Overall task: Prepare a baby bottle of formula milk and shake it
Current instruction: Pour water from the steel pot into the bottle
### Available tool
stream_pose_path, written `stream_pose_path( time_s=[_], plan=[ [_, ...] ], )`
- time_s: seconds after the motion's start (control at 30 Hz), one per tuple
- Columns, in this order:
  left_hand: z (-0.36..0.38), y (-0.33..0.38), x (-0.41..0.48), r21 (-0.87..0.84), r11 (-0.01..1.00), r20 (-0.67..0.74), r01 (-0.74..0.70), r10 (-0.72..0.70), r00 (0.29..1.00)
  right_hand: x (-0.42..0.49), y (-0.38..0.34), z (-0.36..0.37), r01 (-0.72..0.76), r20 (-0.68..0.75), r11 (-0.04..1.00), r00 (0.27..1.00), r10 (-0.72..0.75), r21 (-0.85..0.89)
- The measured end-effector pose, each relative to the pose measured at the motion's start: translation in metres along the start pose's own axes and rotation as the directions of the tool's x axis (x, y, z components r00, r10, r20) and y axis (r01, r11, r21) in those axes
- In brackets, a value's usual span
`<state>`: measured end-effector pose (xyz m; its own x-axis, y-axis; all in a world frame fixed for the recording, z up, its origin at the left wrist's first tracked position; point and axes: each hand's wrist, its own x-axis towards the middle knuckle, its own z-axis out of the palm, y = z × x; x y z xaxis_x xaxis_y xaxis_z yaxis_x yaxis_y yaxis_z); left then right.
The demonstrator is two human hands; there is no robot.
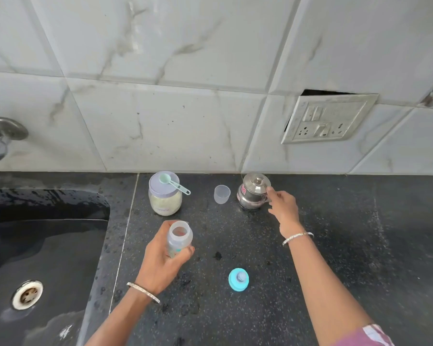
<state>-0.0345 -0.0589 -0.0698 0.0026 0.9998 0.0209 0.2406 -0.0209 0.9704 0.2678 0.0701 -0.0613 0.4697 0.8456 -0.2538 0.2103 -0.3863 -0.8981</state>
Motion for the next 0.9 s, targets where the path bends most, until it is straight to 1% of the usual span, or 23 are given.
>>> stream_pose_path(
  time_s=[0.1, 0.17, 0.3, 0.43, 0.57, 0.67, 0.77, 0.9],
  plan=[
    [0.000, 0.000, 0.002, 0.008, 1.000, -0.005, 0.007, -0.007, 1.000, 0.007, 0.003, -0.002, -0.031, 0.077, 0.985, 0.997, 0.018, 0.167],
    [0.001, 0.001, 0.004, 0.013, 1.000, -0.007, 0.007, -0.007, 1.000, 0.008, 0.004, -0.003, -0.045, 0.087, 0.970, 0.996, 0.025, 0.240],
    [0.006, 0.002, 0.004, 0.019, 1.000, -0.019, -0.003, 0.003, 1.000, 0.005, 0.003, -0.002, -0.093, 0.098, 0.938, 0.993, 0.064, 0.334],
    [0.008, 0.005, 0.005, 0.021, 1.000, -0.031, -0.023, 0.023, 0.999, -0.005, 0.000, -0.004, -0.126, 0.066, 0.907, 0.992, 0.108, 0.401],
    [0.009, 0.007, 0.004, 0.018, 0.999, -0.046, -0.038, 0.038, 0.998, -0.023, -0.012, -0.017, -0.137, 0.093, 0.876, 0.990, 0.105, 0.463],
    [0.010, 0.011, 0.003, 0.015, 0.999, -0.057, -0.051, 0.052, 0.997, -0.040, -0.028, -0.037, -0.096, 0.131, 0.889, 0.991, 0.042, 0.447],
    [0.013, 0.015, 0.001, 0.010, 0.997, -0.057, -0.082, 0.083, 0.995, -0.062, -0.052, -0.057, -0.026, 0.164, 0.924, 0.986, -0.040, 0.381],
    [0.014, 0.023, -0.005, 0.013, 0.990, -0.061, -0.140, 0.140, 0.988, -0.097, -0.082, -0.078, 0.064, 0.268, 0.956, 0.952, -0.145, 0.287]
  ],
)
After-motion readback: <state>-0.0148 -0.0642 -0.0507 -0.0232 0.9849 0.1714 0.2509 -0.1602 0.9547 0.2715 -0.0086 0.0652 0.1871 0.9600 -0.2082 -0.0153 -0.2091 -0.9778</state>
